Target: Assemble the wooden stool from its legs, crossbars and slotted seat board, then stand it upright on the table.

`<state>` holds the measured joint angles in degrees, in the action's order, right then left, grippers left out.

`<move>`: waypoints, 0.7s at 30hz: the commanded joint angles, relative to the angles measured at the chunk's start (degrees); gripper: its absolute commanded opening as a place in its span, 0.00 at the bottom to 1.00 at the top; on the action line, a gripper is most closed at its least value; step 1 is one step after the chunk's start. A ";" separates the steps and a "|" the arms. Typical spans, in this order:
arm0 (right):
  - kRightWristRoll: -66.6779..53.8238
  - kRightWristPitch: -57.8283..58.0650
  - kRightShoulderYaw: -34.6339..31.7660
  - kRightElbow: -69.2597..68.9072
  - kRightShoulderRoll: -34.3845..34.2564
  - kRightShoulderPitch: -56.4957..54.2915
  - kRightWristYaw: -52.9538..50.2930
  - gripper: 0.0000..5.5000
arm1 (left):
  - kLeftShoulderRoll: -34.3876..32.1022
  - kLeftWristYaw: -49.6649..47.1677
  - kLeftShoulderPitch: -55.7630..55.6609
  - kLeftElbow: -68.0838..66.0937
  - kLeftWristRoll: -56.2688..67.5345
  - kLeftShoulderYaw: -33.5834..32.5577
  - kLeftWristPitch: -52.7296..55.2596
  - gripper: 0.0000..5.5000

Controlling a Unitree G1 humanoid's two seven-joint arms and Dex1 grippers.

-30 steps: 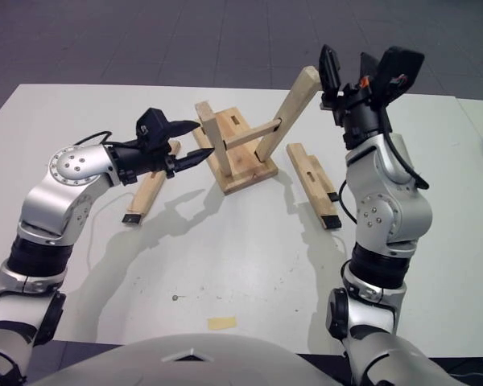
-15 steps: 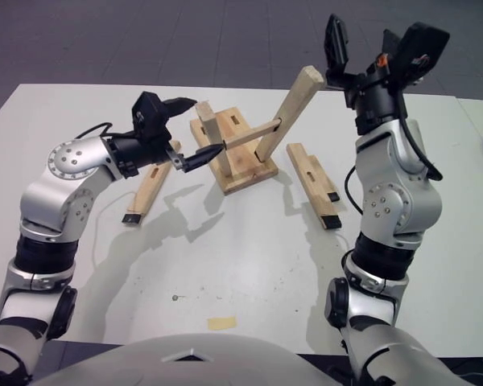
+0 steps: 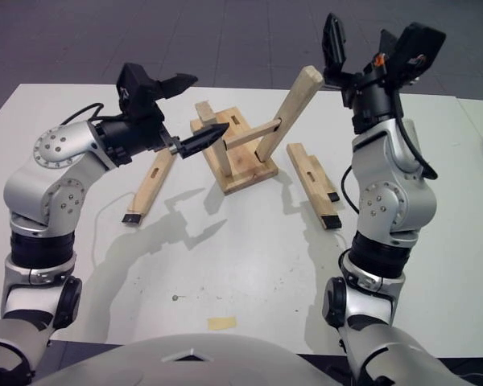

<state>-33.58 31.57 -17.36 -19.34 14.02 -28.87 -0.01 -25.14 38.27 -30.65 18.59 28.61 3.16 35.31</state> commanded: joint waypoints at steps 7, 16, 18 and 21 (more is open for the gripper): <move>0.73 -0.31 0.86 -1.04 -1.53 0.86 -0.63 0.98 | 1.05 -0.43 -2.10 -0.01 2.61 -1.55 1.58 0.98; 0.99 -0.36 1.00 -0.91 -1.72 0.76 -0.58 0.98 | 2.32 -1.93 -3.46 0.01 5.18 -2.96 2.70 0.98; 0.95 -0.39 1.10 -0.75 -1.85 0.67 -0.49 0.98 | 2.38 -2.38 -3.36 0.37 5.74 -3.11 2.93 0.98; 0.95 -0.40 1.43 -0.70 -2.08 0.64 -0.51 0.98 | 2.52 -2.66 -3.55 0.56 6.50 -3.32 3.23 0.98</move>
<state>-32.85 31.16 -16.12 -19.76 12.35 -28.28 -0.38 -23.02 35.97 -33.41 18.74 34.10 0.50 37.58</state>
